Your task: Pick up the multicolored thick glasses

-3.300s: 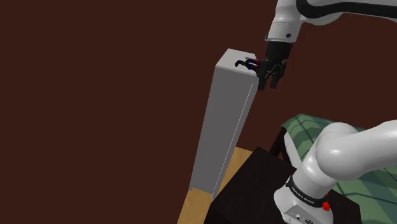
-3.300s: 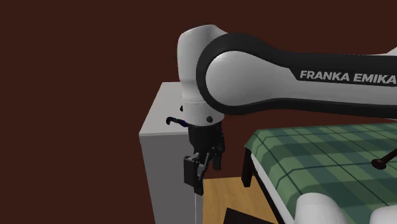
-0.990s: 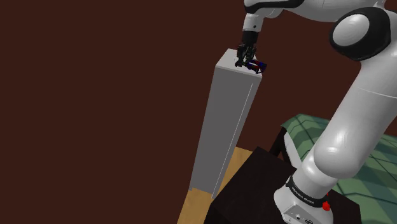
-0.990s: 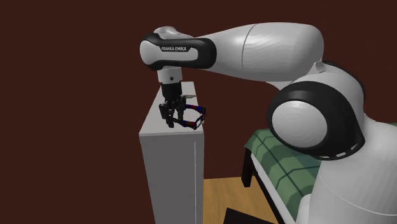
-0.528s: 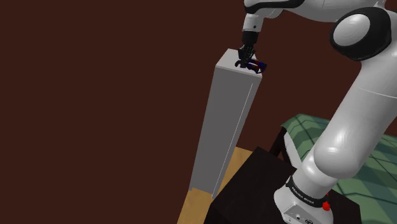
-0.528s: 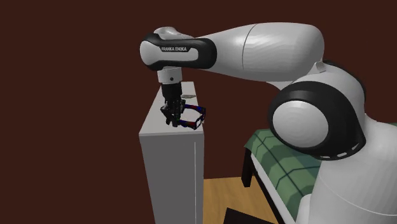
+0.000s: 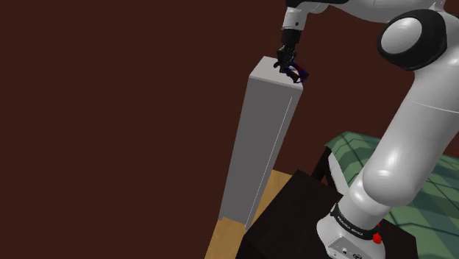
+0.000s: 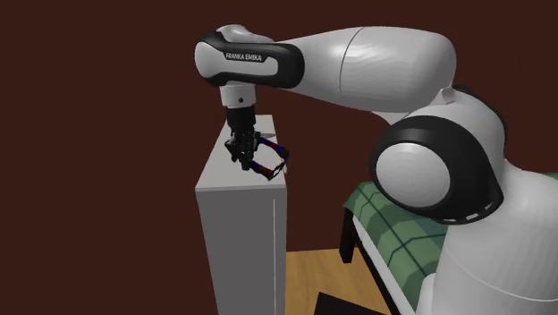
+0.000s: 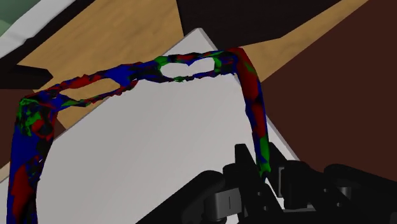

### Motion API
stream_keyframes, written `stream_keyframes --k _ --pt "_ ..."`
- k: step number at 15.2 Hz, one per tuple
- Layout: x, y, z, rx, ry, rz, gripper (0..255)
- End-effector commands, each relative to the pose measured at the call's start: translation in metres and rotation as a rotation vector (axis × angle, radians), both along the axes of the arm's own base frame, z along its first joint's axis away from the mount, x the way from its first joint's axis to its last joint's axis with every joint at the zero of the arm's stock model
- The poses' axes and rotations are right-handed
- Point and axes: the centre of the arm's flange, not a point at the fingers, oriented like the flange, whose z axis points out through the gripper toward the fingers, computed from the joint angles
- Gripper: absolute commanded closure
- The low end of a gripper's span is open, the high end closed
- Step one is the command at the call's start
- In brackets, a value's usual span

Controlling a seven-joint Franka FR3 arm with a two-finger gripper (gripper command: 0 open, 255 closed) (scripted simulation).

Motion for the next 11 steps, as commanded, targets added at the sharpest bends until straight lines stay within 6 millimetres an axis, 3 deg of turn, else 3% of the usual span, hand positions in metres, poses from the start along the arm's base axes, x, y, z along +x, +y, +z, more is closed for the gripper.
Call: stream_keyframes --k 1,9,11 --pt "0.000 0.000 0.011 0.000 0.000 0.000 255" --pt "0.000 0.000 0.053 0.000 0.000 0.000 255" --pt "0.000 0.001 0.054 0.000 0.000 0.000 255"
